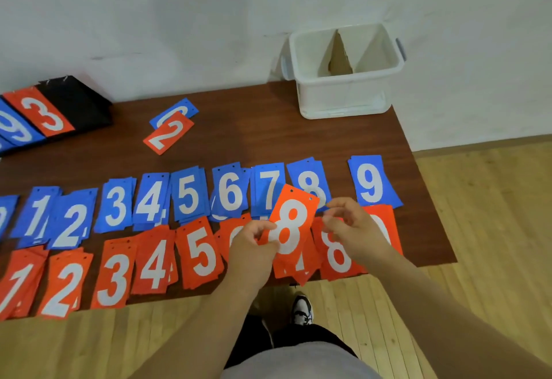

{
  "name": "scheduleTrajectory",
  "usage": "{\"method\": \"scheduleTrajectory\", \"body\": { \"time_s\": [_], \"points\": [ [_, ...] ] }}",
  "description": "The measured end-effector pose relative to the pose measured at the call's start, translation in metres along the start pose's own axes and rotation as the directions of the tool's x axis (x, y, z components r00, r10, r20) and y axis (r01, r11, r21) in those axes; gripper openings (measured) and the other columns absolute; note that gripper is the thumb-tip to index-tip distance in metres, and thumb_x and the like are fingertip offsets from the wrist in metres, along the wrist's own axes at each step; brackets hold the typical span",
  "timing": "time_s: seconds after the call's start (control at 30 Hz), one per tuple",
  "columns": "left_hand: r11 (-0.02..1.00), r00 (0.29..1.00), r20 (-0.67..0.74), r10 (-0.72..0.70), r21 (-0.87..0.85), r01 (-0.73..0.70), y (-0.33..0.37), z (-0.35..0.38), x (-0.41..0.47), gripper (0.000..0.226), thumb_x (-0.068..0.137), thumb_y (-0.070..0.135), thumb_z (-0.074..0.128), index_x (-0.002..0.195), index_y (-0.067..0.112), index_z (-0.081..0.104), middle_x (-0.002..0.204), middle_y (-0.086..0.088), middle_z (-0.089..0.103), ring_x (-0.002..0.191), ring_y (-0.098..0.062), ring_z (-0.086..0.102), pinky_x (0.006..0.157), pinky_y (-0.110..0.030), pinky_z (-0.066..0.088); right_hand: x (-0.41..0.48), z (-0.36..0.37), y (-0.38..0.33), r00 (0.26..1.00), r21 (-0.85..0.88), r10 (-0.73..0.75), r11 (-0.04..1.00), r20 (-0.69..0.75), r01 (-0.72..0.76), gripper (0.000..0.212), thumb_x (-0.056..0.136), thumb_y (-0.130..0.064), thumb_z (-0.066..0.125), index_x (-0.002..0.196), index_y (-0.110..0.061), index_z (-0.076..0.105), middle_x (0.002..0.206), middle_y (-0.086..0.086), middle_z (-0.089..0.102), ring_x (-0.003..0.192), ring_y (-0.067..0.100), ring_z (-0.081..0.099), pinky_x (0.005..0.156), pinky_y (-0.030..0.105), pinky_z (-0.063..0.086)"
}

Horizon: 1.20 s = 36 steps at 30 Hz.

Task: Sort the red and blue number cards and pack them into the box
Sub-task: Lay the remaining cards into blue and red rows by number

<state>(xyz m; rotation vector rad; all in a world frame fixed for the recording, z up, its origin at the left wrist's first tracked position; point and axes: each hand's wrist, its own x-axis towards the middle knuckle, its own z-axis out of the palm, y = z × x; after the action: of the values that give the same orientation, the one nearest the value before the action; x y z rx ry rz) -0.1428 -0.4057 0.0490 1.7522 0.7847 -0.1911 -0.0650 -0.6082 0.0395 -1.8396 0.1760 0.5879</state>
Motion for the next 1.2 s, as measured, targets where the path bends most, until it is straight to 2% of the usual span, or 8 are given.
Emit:
{"method": "scheduleTrajectory", "body": {
  "time_s": [0.1, 0.23, 0.33, 0.53, 0.67, 0.77, 0.87, 1.2],
  "points": [
    [0.997, 0.997, 0.069, 0.045, 0.058, -0.049, 0.003, 0.019, 0.001, 0.031, 0.089, 0.005, 0.070, 0.099, 0.034, 0.069, 0.110, 0.005, 0.067, 0.090, -0.019, 0.069, 0.076, -0.041, 0.064, -0.003, 0.004, -0.002, 0.999, -0.070, -0.039, 0.997, 0.001, 0.039, 0.014, 0.095, -0.026, 0.069, 0.107, -0.034, 0.066, 0.098, -0.006, 0.071, 0.088, 0.019, 0.072, 0.079, 0.036, 0.063],
    [0.960, 0.972, 0.198, 0.123, 0.225, -0.168, 0.006, 0.029, 0.003, 0.025, 0.091, 0.014, 0.073, 0.098, 0.037, 0.066, 0.100, 0.015, 0.065, 0.088, -0.004, 0.063, 0.064, -0.016, 0.052, 0.007, -0.006, 0.010, 0.994, -0.249, -0.069, 0.967, -0.080, 0.047, 0.020, 0.094, -0.022, 0.070, 0.109, -0.034, 0.064, 0.098, -0.010, 0.069, 0.084, 0.012, 0.068, 0.067, 0.022, 0.059],
    [0.907, 0.957, 0.243, 0.156, 0.349, -0.237, 0.003, 0.020, 0.013, 0.023, 0.093, 0.023, 0.071, 0.109, 0.037, 0.064, 0.109, 0.014, 0.064, 0.101, -0.004, 0.061, 0.072, -0.011, 0.042, 0.013, -0.024, 0.034, 0.993, -0.407, -0.113, 0.909, -0.036, 0.089, 0.026, 0.093, -0.011, 0.063, 0.106, -0.033, 0.061, 0.097, -0.015, 0.066, 0.082, 0.008, 0.063, 0.064, 0.012, 0.048],
    [0.773, 0.951, 0.180, 0.253, 0.554, -0.310, 0.002, -0.012, 0.032, 0.032, 0.095, 0.035, 0.068, 0.125, 0.031, 0.059, 0.119, 0.013, 0.052, 0.112, -0.004, 0.053, 0.086, -0.022, 0.047, 0.009, -0.022, 0.070, 1.000, -0.617, 0.008, 0.787, 0.025, 0.009, 0.034, 0.099, -0.016, 0.051, 0.129, -0.030, 0.054, 0.111, -0.004, 0.069, 0.090, 0.015, 0.066, 0.069, 0.028, 0.058],
    [0.744, 0.957, 0.136, 0.255, 0.605, -0.284, -0.005, -0.030, 0.038, 0.036, 0.094, 0.038, 0.069, 0.128, 0.031, 0.057, 0.126, 0.010, 0.054, 0.116, -0.005, 0.050, 0.077, -0.017, 0.048, 0.004, -0.013, 0.067, 0.995, -0.763, -0.037, 0.644, -0.092, -0.047, 0.051, 0.093, -0.038, 0.061, 0.142, -0.035, 0.047, 0.133, -0.001, 0.059, 0.117, 0.024, 0.057, 0.093, 0.039, 0.056],
    [0.730, 0.957, 0.110, 0.269, 0.624, -0.277, -0.008, -0.044, 0.039, 0.040, 0.094, 0.038, 0.069, 0.132, 0.032, 0.056, 0.131, 0.009, 0.055, 0.121, -0.010, 0.053, 0.087, -0.024, 0.051, 0.003, -0.012, 0.057, 0.979, -0.754, -0.061, 0.648, -0.197, -0.111, 0.060, 0.090, -0.049, 0.063, 0.145, -0.033, 0.046, 0.146, 0.002, 0.049, 0.132, 0.030, 0.047, 0.105, 0.047, 0.046],
    [0.721, 0.959, 0.071, 0.276, 0.645, -0.255, -0.008, -0.065, 0.042, 0.046, 0.092, 0.041, 0.070, 0.135, 0.032, 0.054, 0.132, 0.007, 0.053, 0.124, -0.015, 0.053, 0.098, -0.036, 0.053, 0.009, -0.003, 0.038, 0.968, -0.752, -0.139, 0.655, -0.207, -0.067, 0.058, 0.090, -0.050, 0.063, 0.143, -0.031, 0.048, 0.149, 0.002, 0.045, 0.136, 0.029, 0.042, 0.107, 0.046, 0.043],
    [0.687, 0.949, -0.015, 0.314, 0.694, -0.216, -0.005, -0.175, 0.098, 0.056, 0.091, 0.041, 0.071, 0.140, 0.024, 0.050, 0.138, -0.003, 0.050, 0.131, -0.025, 0.046, 0.104, -0.043, 0.045, 0.062, 0.099, -0.064, 0.965, -0.783, -0.260, 0.606, -0.027, 0.142, 0.067, 0.090, -0.049, 0.064, 0.149, -0.029, 0.041, 0.160, 0.006, 0.031, 0.144, 0.031, 0.032, 0.112, 0.049, 0.037]
  ]
}}
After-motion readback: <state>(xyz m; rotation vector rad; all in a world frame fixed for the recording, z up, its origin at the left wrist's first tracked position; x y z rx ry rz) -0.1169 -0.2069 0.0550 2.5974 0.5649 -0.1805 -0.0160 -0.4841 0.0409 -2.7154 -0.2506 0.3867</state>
